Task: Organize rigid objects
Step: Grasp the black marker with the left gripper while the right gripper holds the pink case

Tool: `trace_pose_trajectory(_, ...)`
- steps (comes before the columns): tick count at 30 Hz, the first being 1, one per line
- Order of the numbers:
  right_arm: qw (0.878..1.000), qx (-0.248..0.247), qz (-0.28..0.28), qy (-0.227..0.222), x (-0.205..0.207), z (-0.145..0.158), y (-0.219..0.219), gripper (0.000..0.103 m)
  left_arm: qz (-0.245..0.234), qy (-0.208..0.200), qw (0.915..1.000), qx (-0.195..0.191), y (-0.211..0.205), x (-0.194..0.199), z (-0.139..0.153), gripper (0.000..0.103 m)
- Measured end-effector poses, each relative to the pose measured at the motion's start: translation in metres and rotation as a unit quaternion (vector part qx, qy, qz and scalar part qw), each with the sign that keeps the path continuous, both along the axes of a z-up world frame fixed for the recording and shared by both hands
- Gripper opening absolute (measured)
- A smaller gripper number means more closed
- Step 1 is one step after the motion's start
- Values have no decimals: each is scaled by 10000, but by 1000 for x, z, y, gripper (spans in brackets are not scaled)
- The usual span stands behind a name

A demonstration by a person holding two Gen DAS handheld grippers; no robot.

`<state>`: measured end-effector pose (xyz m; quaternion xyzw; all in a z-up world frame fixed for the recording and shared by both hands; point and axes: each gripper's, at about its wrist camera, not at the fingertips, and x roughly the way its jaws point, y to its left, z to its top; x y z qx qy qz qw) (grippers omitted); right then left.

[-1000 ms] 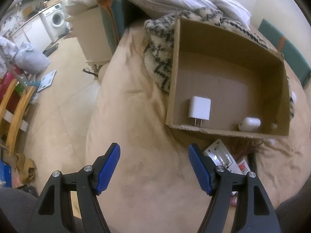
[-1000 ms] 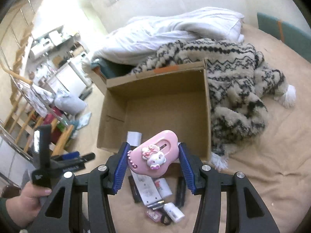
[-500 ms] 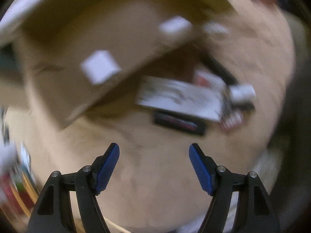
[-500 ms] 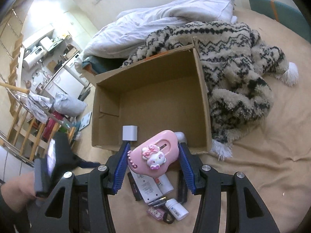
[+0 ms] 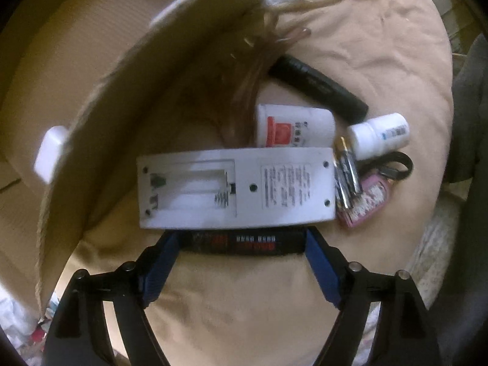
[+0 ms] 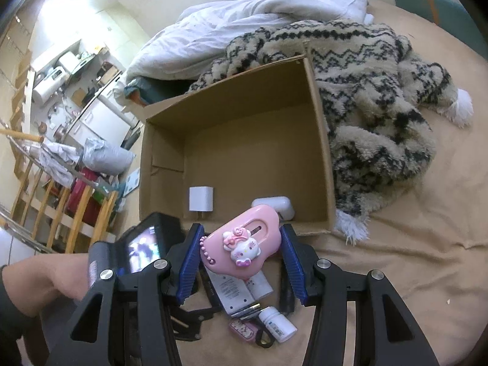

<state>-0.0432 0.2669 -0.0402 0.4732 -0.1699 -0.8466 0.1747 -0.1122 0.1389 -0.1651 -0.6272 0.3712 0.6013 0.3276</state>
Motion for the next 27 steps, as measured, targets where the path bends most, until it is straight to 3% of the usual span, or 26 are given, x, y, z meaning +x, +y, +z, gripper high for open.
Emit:
trace_pose_trajectory(9, 9999, 34, 17, -131, -2, -6, -2, 54, 113, 34, 9998, -147, 5, -6, -12, 93)
trace_pose_trajectory(12, 9998, 60, 17, -163, -3, -7, -3, 54, 174, 40, 9998, -125, 3, -8, -9, 91)
trace_pose_trajectory(15, 9998, 103, 21, -176, -2, -8, -3, 54, 229, 9, 9997, -78, 0, -10, -4, 79)
trace_pose_trajectory(24, 9997, 180, -29, -186, -2, -8, -2, 54, 340, 8, 9993, -167, -8, -18, 8, 79)
trace_pose_trajectory(25, 9996, 190, -34, -182, -2, -8, -1, 54, -123, 5, 9998, -134, -8, -19, 10, 79)
trace_pose_trajectory(27, 9996, 213, -50, -182, -2, -8, 0, 54, -78, 83, 9999, -120, -11, -22, 15, 79)
